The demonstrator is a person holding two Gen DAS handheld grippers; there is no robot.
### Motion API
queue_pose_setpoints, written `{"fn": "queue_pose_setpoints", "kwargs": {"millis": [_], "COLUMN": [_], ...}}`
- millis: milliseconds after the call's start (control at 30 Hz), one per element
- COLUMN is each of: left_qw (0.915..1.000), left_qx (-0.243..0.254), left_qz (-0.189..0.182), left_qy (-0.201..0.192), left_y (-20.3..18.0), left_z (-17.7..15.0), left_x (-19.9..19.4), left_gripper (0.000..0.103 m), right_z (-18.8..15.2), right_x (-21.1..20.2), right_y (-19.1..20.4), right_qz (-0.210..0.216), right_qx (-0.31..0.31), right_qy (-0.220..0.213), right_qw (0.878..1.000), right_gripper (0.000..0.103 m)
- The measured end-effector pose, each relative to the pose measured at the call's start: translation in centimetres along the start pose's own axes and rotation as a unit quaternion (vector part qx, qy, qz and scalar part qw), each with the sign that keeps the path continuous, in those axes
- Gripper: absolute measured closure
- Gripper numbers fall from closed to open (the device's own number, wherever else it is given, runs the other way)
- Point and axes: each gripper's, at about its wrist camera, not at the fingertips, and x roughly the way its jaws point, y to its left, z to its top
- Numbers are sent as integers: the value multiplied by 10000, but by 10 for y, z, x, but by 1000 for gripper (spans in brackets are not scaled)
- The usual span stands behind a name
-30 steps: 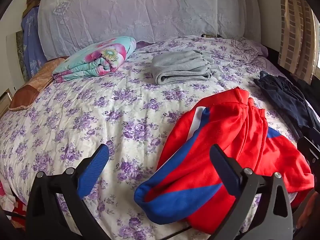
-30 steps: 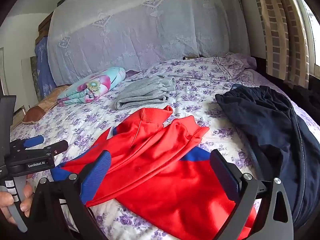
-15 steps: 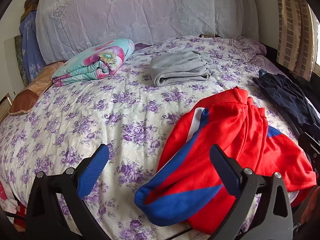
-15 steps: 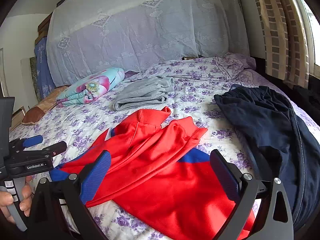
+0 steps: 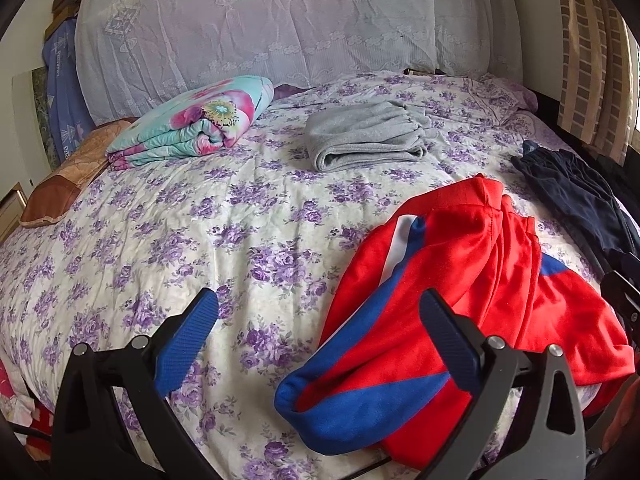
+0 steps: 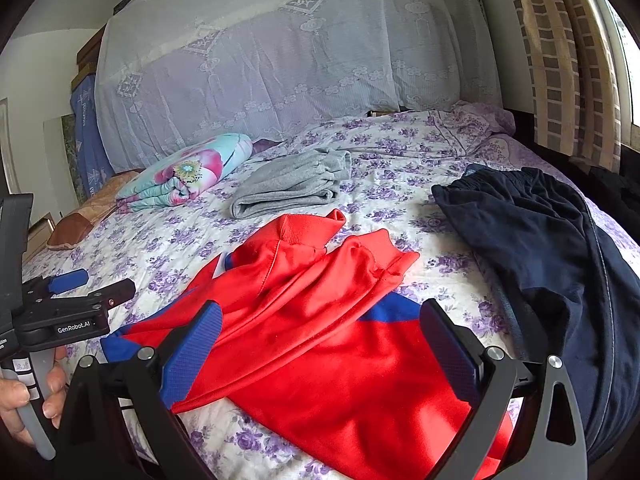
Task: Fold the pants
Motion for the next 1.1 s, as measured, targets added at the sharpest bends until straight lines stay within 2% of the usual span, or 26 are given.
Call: {"fn": "queue_pose_setpoints", "kwargs": {"millis": [167,300,333,400,467,533,600,633,733,767,833,867,933,967,1033,1100], "left_qw": [9998,9995,9990,9954,9860,9761,9735,9674,9481,9448,9457,9467,9447,9455,9486,9509], "left_qx": [-133,-32,-10,16,131,419,756,848,778,750,758,795,763,719,677,713], "left_qz": [-58,-226,-363,-870,-1492,-1807,-1777,-1955,-2467,-2578,-2649,-2664,-2803,-2811,-2781,-2744], "left_qy": [134,231,270,390,734,1130,1223,1368,1848,1877,1723,1629,1519,1476,1348,1242], "left_y": [10,5,4,-1,-12,-29,-49,-57,-70,-73,-74,-75,-71,-68,-63,-62], "left_z": [0,8,12,25,38,47,55,60,69,69,68,66,58,55,48,45], "left_x": [12,26,31,45,71,102,123,131,150,149,139,132,118,111,101,95], "left_gripper": [5,5,5,5,5,5,18,30,48,60,70,82,94,98,98,98], "right_z": [1,4,6,11,16,20,24,25,33,38,54,65,87,96,110,114], "right_x": [5,13,15,18,19,19,19,19,26,31,46,56,83,101,139,173], "right_y": [-2,-4,-5,-8,-12,-16,-22,-25,-32,-35,-42,-46,-52,-53,-50,-46], "right_qz": [14,67,81,52,-28,-103,-148,-159,-212,-215,-127,87,622,874,1386,1098], "right_qx": [70,102,101,107,134,175,244,265,188,152,182,237,402,519,714,771], "right_qy": [62,152,176,185,139,84,36,20,45,76,204,294,627,917,1515,1994], "right_qw": [10000,9998,9998,9998,9998,9998,9996,9995,9996,9996,9995,9992,9953,9906,9761,9707], "right_gripper": [3,3,3,3,3,3,3,3,3,3,3,3,3,3,4,4]}}
